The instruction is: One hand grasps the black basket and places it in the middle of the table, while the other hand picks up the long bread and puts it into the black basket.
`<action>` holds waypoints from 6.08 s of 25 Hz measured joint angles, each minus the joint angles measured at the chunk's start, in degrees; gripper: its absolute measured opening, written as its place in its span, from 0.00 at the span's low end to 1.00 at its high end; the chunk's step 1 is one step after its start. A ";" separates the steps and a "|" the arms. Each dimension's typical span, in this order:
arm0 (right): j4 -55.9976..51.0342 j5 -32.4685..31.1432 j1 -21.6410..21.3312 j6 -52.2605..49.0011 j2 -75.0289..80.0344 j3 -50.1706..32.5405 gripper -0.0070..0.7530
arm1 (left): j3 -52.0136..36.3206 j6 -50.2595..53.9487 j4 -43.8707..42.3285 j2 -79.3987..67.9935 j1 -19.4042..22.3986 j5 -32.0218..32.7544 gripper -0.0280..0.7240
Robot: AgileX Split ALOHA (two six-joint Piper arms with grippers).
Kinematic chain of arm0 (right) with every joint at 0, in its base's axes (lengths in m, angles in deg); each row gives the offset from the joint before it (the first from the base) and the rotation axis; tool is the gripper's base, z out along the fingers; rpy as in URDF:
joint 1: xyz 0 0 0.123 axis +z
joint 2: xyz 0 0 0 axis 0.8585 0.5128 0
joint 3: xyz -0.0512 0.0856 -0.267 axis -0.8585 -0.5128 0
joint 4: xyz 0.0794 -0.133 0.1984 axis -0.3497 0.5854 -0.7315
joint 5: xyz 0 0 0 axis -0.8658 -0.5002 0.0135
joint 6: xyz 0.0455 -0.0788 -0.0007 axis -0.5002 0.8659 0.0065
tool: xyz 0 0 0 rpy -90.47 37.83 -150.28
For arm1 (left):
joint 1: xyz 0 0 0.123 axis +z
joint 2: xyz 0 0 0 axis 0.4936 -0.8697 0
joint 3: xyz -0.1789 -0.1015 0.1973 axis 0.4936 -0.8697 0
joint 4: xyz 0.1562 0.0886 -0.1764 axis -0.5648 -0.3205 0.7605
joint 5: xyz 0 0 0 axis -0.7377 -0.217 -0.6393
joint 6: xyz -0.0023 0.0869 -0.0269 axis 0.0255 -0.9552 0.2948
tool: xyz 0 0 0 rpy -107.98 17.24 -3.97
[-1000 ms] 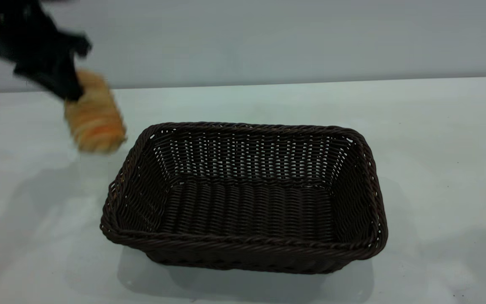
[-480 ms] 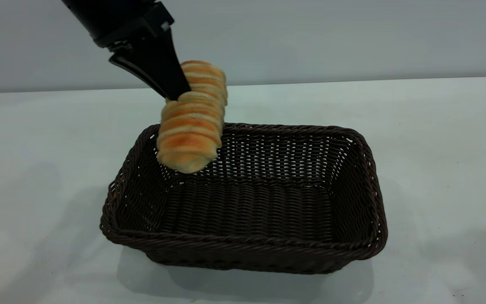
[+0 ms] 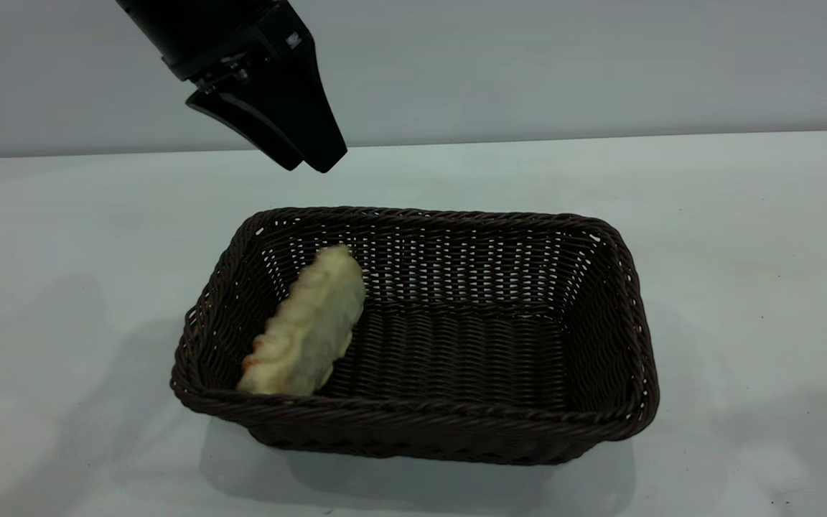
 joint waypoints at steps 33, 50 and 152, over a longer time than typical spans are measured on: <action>0.84 -0.59 0.00 -1.12 -27.62 -14.35 0.60 | -21.45 44.11 -43.70 60.63 0.00 15.10 0.77; 1.25 5.39 0.00 6.20 -56.60 -34.99 0.60 | -43.37 49.40 -43.70 101.42 0.00 15.15 0.77; 1.22 4.90 -12.36 6.05 -72.34 -36.39 0.60 | -54.34 43.20 -37.00 113.32 16.07 13.13 0.77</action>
